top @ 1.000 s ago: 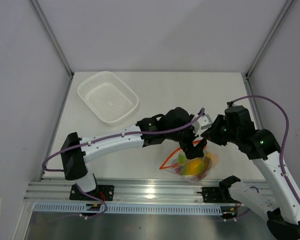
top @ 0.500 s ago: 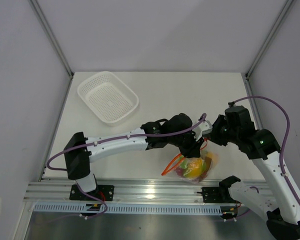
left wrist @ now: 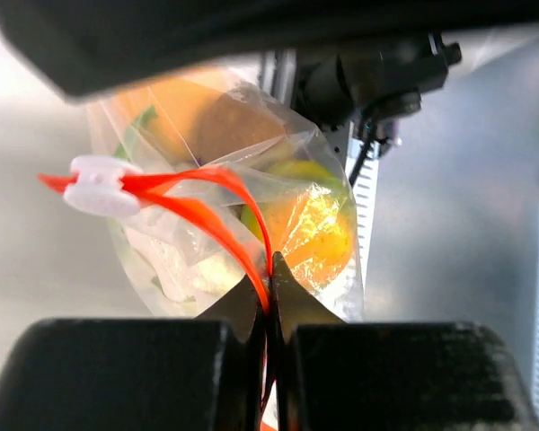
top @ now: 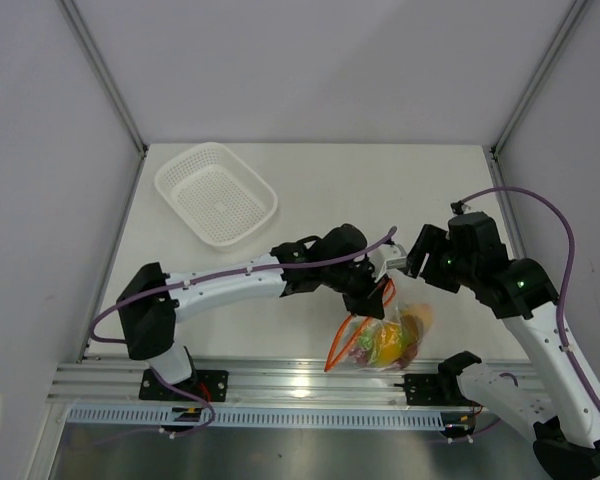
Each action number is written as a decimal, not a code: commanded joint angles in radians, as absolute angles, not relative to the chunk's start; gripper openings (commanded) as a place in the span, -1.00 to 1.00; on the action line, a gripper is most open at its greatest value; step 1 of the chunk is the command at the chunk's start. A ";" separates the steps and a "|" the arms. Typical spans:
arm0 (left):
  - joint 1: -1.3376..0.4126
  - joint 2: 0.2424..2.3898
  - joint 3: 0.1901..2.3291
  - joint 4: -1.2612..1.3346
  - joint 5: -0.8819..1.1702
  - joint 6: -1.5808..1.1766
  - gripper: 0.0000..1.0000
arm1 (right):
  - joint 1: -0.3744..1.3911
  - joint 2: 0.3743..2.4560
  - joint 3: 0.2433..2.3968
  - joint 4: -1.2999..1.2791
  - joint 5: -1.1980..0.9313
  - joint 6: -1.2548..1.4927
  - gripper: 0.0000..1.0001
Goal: Place the food in the zip-top bag and seal the zipper
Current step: Adjust the zipper food storage bag at the center of the board.
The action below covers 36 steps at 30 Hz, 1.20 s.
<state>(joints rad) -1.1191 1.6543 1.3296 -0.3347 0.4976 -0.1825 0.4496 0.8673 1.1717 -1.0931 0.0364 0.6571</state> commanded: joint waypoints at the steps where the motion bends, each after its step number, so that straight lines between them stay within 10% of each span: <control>1: -1.091 1.586 1.276 -0.252 0.698 -0.176 -0.99 | 0.442 0.859 1.206 -1.054 0.012 0.543 0.36; 16: -0.914 1.502 1.129 0.089 1.369 -0.212 -0.99 | 0.439 0.726 0.957 -0.663 -0.554 0.367 0.18; 31: -0.836 1.776 1.026 1.548 1.546 -1.440 -0.99 | 0.437 0.574 0.917 -0.647 -0.638 0.341 0.20; 36: -0.830 1.829 1.060 1.612 1.554 -1.477 -0.99 | 0.439 0.526 0.884 -0.678 -0.735 0.315 0.20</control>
